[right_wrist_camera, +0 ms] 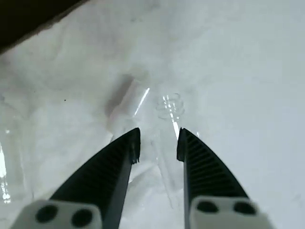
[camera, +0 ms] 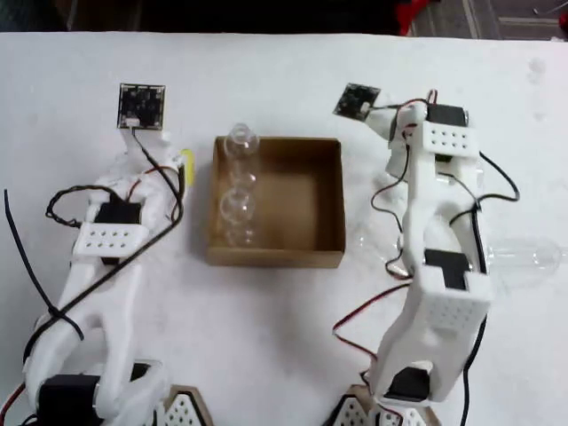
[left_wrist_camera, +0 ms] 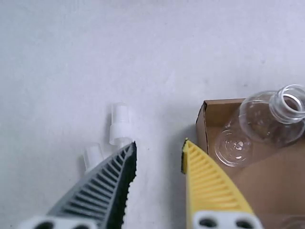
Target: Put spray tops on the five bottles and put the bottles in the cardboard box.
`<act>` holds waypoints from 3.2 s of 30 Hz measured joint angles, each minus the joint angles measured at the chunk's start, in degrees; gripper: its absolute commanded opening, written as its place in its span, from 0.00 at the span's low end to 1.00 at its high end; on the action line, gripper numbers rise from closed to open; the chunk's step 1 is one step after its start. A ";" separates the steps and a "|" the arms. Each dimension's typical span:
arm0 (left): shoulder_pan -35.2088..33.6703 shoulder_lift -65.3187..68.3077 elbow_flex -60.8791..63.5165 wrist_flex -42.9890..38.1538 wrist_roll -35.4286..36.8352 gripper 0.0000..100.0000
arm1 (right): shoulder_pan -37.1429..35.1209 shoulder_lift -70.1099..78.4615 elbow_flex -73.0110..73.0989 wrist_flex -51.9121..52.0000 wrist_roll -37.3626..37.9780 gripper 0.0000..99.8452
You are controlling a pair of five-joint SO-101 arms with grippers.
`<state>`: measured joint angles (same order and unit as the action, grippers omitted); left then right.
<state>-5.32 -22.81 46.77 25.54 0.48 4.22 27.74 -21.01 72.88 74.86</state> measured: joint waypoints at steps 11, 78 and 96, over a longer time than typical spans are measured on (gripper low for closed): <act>0.00 0.00 0.00 0.00 0.00 0.15 | 0.18 13.19 -17.58 5.98 4.13 0.11; 0.00 0.00 0.00 0.00 0.00 0.15 | -0.44 3.43 -62.24 24.70 -37.27 0.02; 0.00 0.00 0.00 0.00 0.00 0.15 | -0.09 -26.64 -29.54 24.88 -55.56 0.02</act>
<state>-5.32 -22.81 46.77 25.54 0.48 4.13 1.10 -50.55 97.76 19.30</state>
